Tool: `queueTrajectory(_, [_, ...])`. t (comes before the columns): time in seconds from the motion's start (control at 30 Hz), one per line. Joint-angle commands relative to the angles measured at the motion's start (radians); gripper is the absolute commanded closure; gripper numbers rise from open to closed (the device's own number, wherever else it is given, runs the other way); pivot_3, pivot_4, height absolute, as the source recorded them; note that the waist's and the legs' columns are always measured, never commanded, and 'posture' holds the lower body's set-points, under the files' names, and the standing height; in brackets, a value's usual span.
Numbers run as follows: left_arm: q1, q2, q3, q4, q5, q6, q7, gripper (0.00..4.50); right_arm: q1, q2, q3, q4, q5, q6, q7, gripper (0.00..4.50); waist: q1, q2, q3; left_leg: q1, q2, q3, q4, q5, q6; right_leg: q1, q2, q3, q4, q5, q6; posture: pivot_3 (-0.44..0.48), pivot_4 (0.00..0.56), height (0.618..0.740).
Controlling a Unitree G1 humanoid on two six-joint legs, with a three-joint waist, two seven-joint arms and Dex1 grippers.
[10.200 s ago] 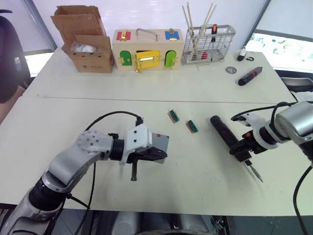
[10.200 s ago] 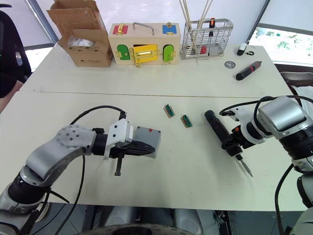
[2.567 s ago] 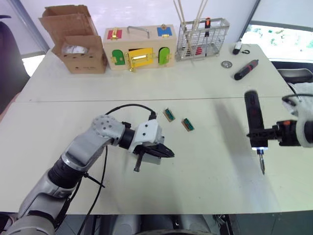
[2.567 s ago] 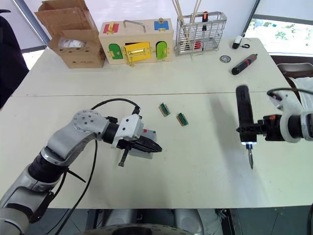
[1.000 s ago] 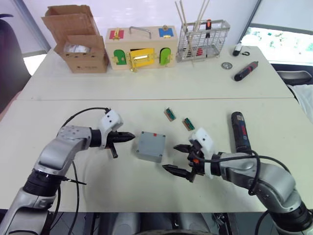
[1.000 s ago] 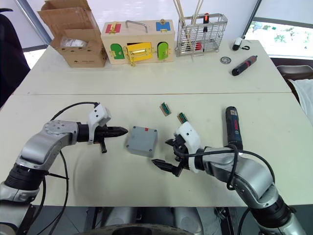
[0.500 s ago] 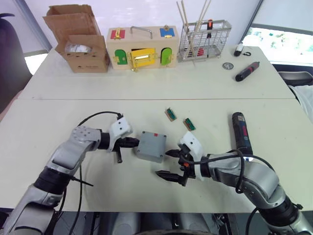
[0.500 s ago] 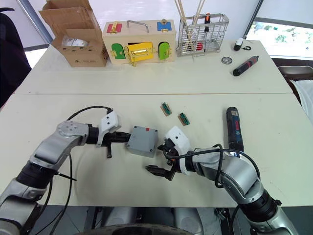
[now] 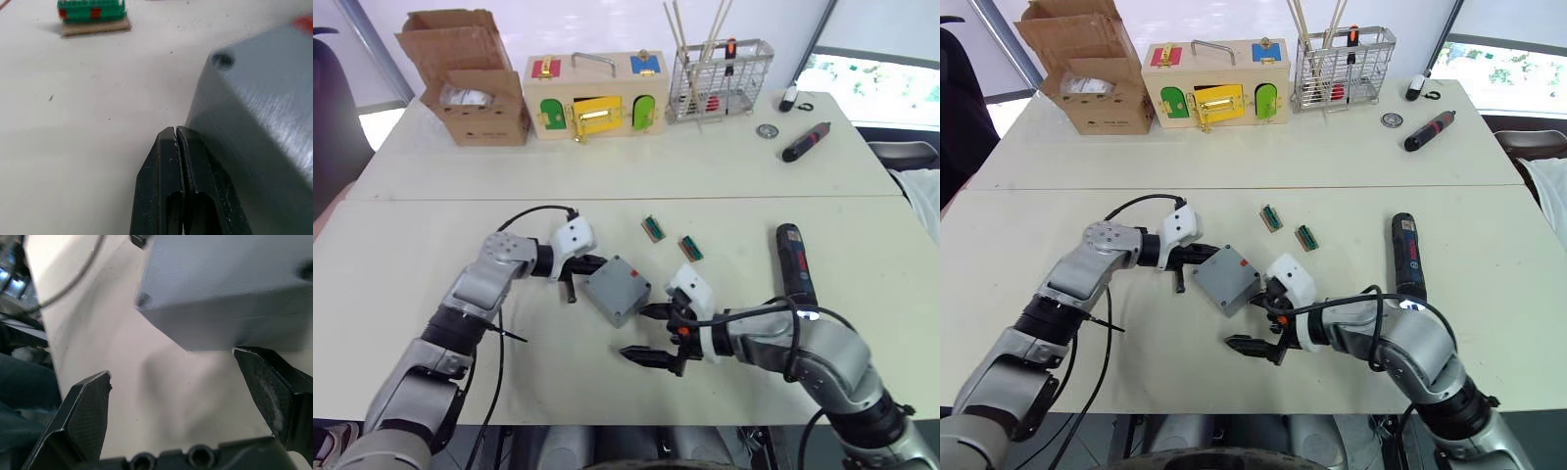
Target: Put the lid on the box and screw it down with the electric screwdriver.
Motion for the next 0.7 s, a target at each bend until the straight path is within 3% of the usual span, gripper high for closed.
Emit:
queueTrajectory(0.03, [0.037,0.081,0.033,-0.035,0.017,-0.022,-0.034,4.5,-0.017,-0.069,-0.061,-0.029,-0.014,-0.03,0.041,0.04,0.0,0.0,0.0,0.0,0.0,0.0,0.0,0.0,0.0,0.0,0.0,0.0,0.0,0.0,0.0,0.0,0.15,0.74])
queueTrajectory(0.13, [0.09,0.136,0.061,-0.098,-0.008,0.013,-0.054,4.5,-0.044,-0.12,-0.05,0.013,-0.058,-0.078,0.078,0.04,-0.005,0.0,0.0,0.0,0.0,0.0,-0.001,0.0,0.0,0.0,0.0,0.0,0.0,0.0,0.0,0.0,0.15,0.74])
queueTrajectory(0.33, [0.206,0.192,0.106,-0.303,-0.105,0.159,-0.082,4.5,-0.103,-0.115,0.029,0.109,-0.137,-0.174,0.156,0.04,0.001,0.0,0.0,0.0,0.001,0.0,-0.001,0.0,0.0,0.0,0.0,0.0,0.0,0.0,0.0,0.0,0.15,0.74])
queueTrajectory(0.7, [0.272,0.169,0.103,-0.421,-0.139,0.259,-0.009,4.5,-0.181,-0.055,0.12,0.209,-0.233,-0.269,0.243,0.04,0.003,0.0,0.0,0.0,0.0,0.0,0.0,0.0,0.0,0.0,0.0,0.0,0.0,0.0,0.0,0.0,0.15,0.74])
